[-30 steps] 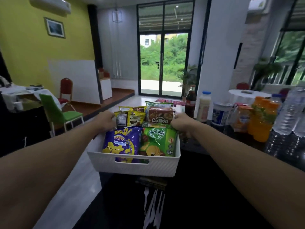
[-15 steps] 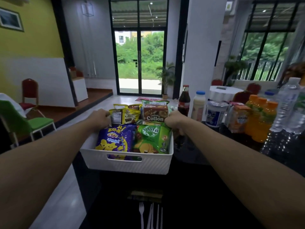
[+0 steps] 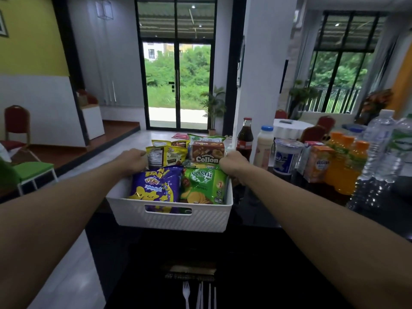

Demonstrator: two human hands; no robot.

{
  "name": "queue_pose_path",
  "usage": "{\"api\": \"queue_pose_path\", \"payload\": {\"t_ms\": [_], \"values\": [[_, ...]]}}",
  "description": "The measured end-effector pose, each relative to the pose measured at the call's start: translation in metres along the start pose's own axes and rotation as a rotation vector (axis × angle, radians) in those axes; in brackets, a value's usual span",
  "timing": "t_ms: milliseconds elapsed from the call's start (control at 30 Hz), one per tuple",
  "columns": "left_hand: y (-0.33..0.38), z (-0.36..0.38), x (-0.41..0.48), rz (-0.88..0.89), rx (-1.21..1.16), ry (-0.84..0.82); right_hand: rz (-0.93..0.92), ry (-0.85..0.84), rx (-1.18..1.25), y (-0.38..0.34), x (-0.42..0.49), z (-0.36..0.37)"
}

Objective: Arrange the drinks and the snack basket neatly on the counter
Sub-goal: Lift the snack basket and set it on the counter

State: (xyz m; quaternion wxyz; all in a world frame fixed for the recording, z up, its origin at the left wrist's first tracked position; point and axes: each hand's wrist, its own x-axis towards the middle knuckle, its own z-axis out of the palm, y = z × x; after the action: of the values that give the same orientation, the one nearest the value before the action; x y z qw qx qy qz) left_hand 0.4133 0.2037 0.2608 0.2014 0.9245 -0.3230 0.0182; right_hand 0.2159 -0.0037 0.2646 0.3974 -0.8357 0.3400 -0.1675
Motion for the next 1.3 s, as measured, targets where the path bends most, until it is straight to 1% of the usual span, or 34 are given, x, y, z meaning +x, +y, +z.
{"api": "queue_pose_path", "payload": {"t_ms": [67,133,200,267,333,400,500,600,733,967,1300], "values": [[-0.001,-0.004,-0.009,0.043,0.068,0.021,-0.053,0.086,-0.049,-0.001,-0.006,-0.002],[-0.002,-0.008,-0.019,0.074,0.099,0.115,-0.122,0.151,-0.097,-0.003,-0.015,-0.004],[-0.002,-0.01,-0.029,0.117,0.104,0.146,-0.193,0.17,-0.153,-0.006,-0.025,-0.003],[0.001,-0.009,-0.039,0.114,0.045,0.079,-0.228,0.113,-0.231,-0.007,-0.037,0.002],[0.008,-0.005,-0.054,0.102,-0.025,-0.024,-0.198,0.06,-0.38,-0.007,-0.05,0.008],[0.013,0.0,-0.065,0.106,-0.037,-0.103,-0.17,0.021,-0.493,-0.007,-0.062,0.014],[0.011,0.005,-0.069,0.093,0.022,-0.112,-0.162,-0.058,-0.561,-0.002,-0.076,0.021],[0.008,0.006,-0.068,0.043,0.087,-0.133,-0.144,-0.105,-0.534,0.004,-0.08,0.025],[0.008,0.009,-0.064,0.035,0.088,-0.11,-0.126,-0.144,-0.483,0.004,-0.075,0.027],[0.013,0.013,-0.042,0.024,0.127,-0.122,-0.107,-0.12,-0.458,0.003,-0.058,0.029],[0.008,0.013,-0.021,0.0,0.139,-0.116,-0.138,-0.12,-0.482,-0.004,-0.031,0.039]]}}
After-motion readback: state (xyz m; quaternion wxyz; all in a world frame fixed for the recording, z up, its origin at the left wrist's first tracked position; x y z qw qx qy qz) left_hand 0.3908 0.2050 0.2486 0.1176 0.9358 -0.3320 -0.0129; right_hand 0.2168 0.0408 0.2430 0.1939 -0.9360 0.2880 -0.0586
